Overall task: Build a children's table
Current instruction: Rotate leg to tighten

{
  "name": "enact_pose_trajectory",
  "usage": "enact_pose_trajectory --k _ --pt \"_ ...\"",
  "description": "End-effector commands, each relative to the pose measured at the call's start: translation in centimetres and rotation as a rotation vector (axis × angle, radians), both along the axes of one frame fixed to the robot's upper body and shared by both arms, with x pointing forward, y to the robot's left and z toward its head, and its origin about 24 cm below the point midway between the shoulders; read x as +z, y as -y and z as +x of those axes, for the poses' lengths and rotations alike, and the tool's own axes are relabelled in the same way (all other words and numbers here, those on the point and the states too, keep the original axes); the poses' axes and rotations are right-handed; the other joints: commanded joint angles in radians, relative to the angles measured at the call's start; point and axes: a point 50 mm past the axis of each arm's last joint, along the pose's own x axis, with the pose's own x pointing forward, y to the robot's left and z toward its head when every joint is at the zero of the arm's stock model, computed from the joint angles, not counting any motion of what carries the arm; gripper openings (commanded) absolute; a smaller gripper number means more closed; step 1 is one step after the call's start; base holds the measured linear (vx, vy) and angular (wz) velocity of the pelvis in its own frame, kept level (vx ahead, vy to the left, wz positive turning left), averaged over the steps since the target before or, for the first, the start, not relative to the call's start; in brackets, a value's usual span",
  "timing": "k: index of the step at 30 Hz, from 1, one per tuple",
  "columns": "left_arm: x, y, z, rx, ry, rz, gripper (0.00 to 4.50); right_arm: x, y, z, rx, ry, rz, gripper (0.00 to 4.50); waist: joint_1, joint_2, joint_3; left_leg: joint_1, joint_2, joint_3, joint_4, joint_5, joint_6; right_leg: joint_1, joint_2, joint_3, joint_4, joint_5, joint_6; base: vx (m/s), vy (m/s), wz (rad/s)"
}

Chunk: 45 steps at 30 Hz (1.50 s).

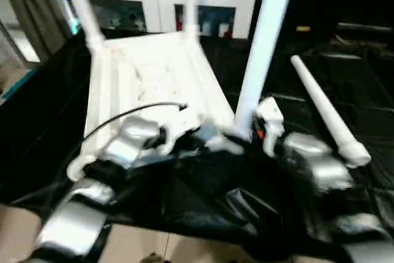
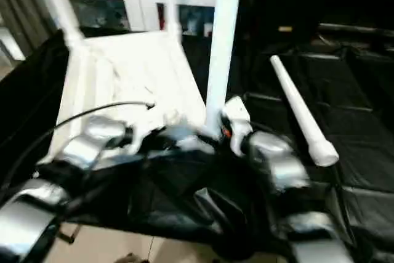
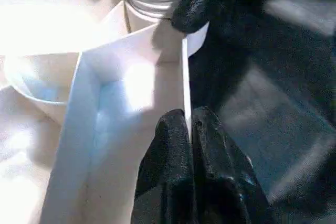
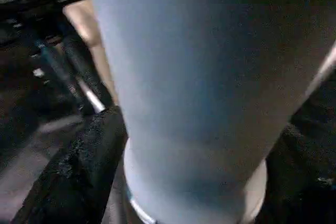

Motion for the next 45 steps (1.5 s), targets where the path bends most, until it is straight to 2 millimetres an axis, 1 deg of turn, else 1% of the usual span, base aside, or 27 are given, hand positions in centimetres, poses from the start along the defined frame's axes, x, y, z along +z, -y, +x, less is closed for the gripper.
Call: enact_pose_trajectory --k 1,4,5,8,9,10,14,18,19,20,21,23,24,25,26,27,28,29,30,31,34,37,38,39,41,43,45 --pt "1.0 1.2 -0.2 -0.086 0.032 -0.038 0.00 0.5 -0.4 -0.1 0.043 0.005 0.008 3.67 0.000 0.002 -0.078 0.005 0.044 -0.008 -0.062 -0.144 0.085 0.067 -0.093 0.059 -0.068 -0.194 -0.206 0.000 0.000 0.00" --pt "1.1 0.4 -0.2 -0.091 0.030 -0.031 0.00 0.7 0.0 -0.1 0.055 -0.001 0.006 3.67 0.003 0.001 -0.079 0.005 0.044 -0.009 -0.063 -0.127 0.076 0.067 -0.092 0.059 -0.068 -0.209 -0.192 0.000 0.000 0.00" --pt "1.1 0.3 -0.2 -0.090 0.030 -0.029 0.00 0.7 0.0 -0.1 0.053 -0.002 0.014 3.52 0.003 -0.001 -0.080 0.004 0.044 -0.009 -0.063 -0.122 0.077 0.067 -0.092 0.060 -0.066 -0.200 -0.193 0.000 0.000 0.00" --pt "1.1 0.2 -0.2 -0.088 0.030 -0.029 0.00 0.7 -0.2 -0.2 0.061 -0.012 0.029 3.33 0.004 0.001 -0.082 0.001 0.045 -0.010 -0.061 -0.101 0.083 0.068 -0.092 0.059 -0.060 -0.158 -0.202 0.000 0.000 0.00" --pt "1.1 0.2 -0.2 -0.088 0.031 -0.028 0.00 0.6 -0.3 -0.3 0.071 -0.019 0.031 3.08 0.004 0.000 -0.083 0.001 0.045 -0.010 -0.060 -0.097 0.084 0.067 -0.092 0.058 -0.059 -0.149 -0.205 0.000 0.000 0.00" --pt "1.1 0.2 -0.2 -0.088 0.031 -0.028 0.00 0.6 -0.3 -0.3 0.071 -0.019 0.031 2.97 0.004 0.000 -0.083 0.001 0.044 -0.010 -0.060 -0.096 0.085 0.068 -0.092 0.059 -0.058 -0.143 -0.207 0.000 0.000 0.00" --pt "1.0 0.2 -0.2 -0.085 0.031 -0.028 0.00 0.1 -0.5 -0.7 0.074 -0.037 0.038 2.79 0.005 0.001 -0.082 0.001 0.044 -0.010 -0.060 -0.100 0.084 0.068 -0.092 0.059 -0.059 -0.144 -0.207 0.000 0.000 0.00" --pt "1.0 0.5 -0.1 -0.069 0.031 -0.032 0.00 -0.7 -0.5 -1.1 0.042 -0.069 0.055 2.77 0.007 0.000 -0.082 0.001 0.044 -0.010 -0.060 -0.102 0.081 0.069 -0.093 0.058 -0.061 -0.161 -0.199 0.000 0.000 0.00" --pt "1.0 0.5 -0.1 -0.068 0.031 -0.033 0.00 -0.7 -0.5 -1.1 0.039 -0.071 0.055 2.76 0.007 0.001 -0.082 0.002 0.044 -0.010 -0.060 -0.105 0.079 0.067 -0.092 0.058 -0.062 -0.167 -0.197 0.000 0.000 0.00" --pt "0.9 0.6 0.0 -0.052 0.036 -0.029 0.00 -1.1 -0.5 -1.1 0.019 -0.085 0.049 2.76 0.007 0.005 -0.081 0.002 0.044 -0.010 -0.061 -0.108 0.077 0.067 -0.093 0.058 -0.062 -0.172 -0.197 0.000 0.000 0.00" --pt "0.9 0.8 0.4 -0.008 0.053 -0.019 0.00 -1.8 -0.5 -1.0 -0.044 -0.098 0.024 2.76 0.005 0.003 -0.080 0.002 0.044 -0.010 -0.061 -0.115 0.073 0.066 -0.092 0.058 -0.065 -0.184 -0.193 0.000 0.000 0.00" --pt "0.9 1.1 1.0 0.052 0.067 -0.009 0.00 -2.7 -0.5 -0.7 -0.129 -0.116 -0.002 2.76 0.002 0.002 -0.076 0.006 0.041 -0.009 -0.063 -0.142 0.057 0.065 -0.093 0.057 -0.074 -0.236 -0.184 0.000 0.000 0.00" --pt "0.9 1.4 1.3 0.094 0.076 -0.011 0.00 -3.1 -0.7 -0.4 -0.198 -0.117 -0.013 2.76 -0.003 0.002 -0.070 0.010 0.036 -0.009 -0.066 -0.170 0.044 0.062 -0.093 0.055 -0.084 -0.310 -0.167 0.000 0.000 0.00" --pt "1.1 2.0 1.6 0.126 0.076 -0.022 0.00 -3.5 -1.0 0.1 -0.289 -0.126 -0.005 2.76 -0.008 0.003 -0.068 0.015 0.034 -0.011 -0.068 -0.199 0.031 0.061 -0.094 0.054 -0.091 -0.383 -0.148 0.000 0.000 0.00" --pt "1.1 2.4 1.8 0.143 0.074 -0.030 0.00 -3.7 -1.2 0.3 -0.346 -0.133 0.002 2.75 -0.008 0.003 -0.068 0.015 0.034 -0.011 -0.068 -0.199 0.031 0.061 -0.094 0.054 -0.091 -0.383 -0.148 0.000 0.000 0.00" --pt "1.2 3.1 2.1 0.168 0.077 -0.037 0.00 -4.0 -1.5 0.9 -0.446 -0.147 0.013 2.75 -0.013 0.003 -0.070 0.016 0.033 -0.014 -0.070 -0.192 0.014 0.064 -0.096 0.054 -0.096 -0.407 -0.131 0.000 0.000 0.00" --pt "1.3 3.5 2.2 0.179 0.078 -0.039 0.00 -4.0 -1.7 1.1 -0.494 -0.154 0.019 2.75 -0.017 0.002 -0.068 0.013 0.031 -0.014 -0.070 -0.192 0.016 0.063 -0.094 0.054 -0.097 -0.410 -0.128 0.000 0.000 0.00" --pt "1.4 4.4 2.4 0.209 0.088 -0.041 0.00 -4.2 -2.3 1.6 -0.588 -0.173 0.035 2.75 -0.025 0.006 -0.069 0.016 0.030 -0.014 -0.070 -0.204 0.009 0.059 -0.093 0.053 -0.099 -0.424 -0.124 0.000 0.000 0.00" --pt "1.5 5.0 2.6 0.238 0.097 -0.043 0.00 -4.2 -2.8 1.9 -0.640 -0.180 0.042 2.75 -0.029 0.006 -0.070 0.015 0.029 -0.017 -0.070 -0.210 0.009 0.064 -0.094 0.050 -0.100 -0.432 -0.121 0.000 0.000 0.00" --pt "1.6 5.6 2.8 0.271 0.106 -0.046 0.00 -4.1 -3.6 2.2 -0.669 -0.183 0.052 2.75 -0.031 0.008 -0.068 0.017 0.028 -0.015 -0.069 -0.212 0.015 0.059 -0.093 0.051 -0.105 -0.437 -0.117 0.000 0.000 0.00" --pt "1.7 6.6 3.1 0.319 0.114 -0.052 0.00 -3.8 -5.4 2.5 -0.675 -0.172 0.061 2.75 -0.033 0.008 -0.069 0.016 0.026 -0.014 -0.067 -0.210 0.026 0.059 -0.091 0.052 -0.106 -0.419 -0.122 0.000 0.000 0.00" --pt "1.7 7.2 3.0 0.314 0.119 -0.051 0.00 -3.6 -6.9 2.4 -0.598 -0.153 0.057 2.75 -0.032 0.006 -0.071 0.011 0.027 -0.014 -0.068 -0.203 0.041 0.062 -0.091 0.052 -0.101 -0.385 -0.130 0.000 0.000 0.00" --pt "1.6 7.3 3.0 0.310 0.123 -0.048 0.00 -3.5 -7.2 2.4 -0.567 -0.146 0.058 3.31 -0.031 0.007 -0.072 0.011 0.028 -0.015 -0.069 -0.200 0.042 0.064 -0.092 0.052 -0.098 -0.376 -0.132 0.000 0.000 0.00" --pt "1.5 7.1 2.9 0.303 0.118 -0.051 0.00 -3.2 -7.4 2.3 -0.529 -0.141 0.090 3.45 -0.031 0.004 -0.073 0.009 0.028 -0.014 -0.069 -0.195 0.048 0.065 -0.091 0.053 -0.096 -0.359 -0.137 0.000 0.000 0.00" --pt "1.5 6.8 2.9 0.292 0.114 -0.055 0.00 -3.0 -7.2 2.3 -0.505 -0.125 0.102 3.52 -0.031 0.005 -0.073 0.007 0.028 -0.014 -0.068 -0.193 0.056 0.067 -0.092 0.053 -0.093 -0.351 -0.143 0.000 0.000 0.00" --pt "1.5 6.6 2.9 0.284 0.118 -0.054 0.00 -2.9 -7.0 2.4 -0.494 -0.103 0.092 3.82 -0.032 0.006 -0.074 0.007 0.028 -0.013 -0.068 -0.188 0.061 0.066 -0.092 0.053 -0.095 -0.352 -0.144 0.000 0.000 0.00" --pt "1.4 6.1 2.8 0.259 0.121 -0.059 0.00 -2.6 -6.4 2.4 -0.469 -0.070 0.086 3.91 -0.032 0.005 -0.074 0.007 0.029 -0.013 -0.067 -0.185 0.064 0.066 -0.092 0.054 -0.094 -0.341 -0.148 0.000 0.000 0.00"
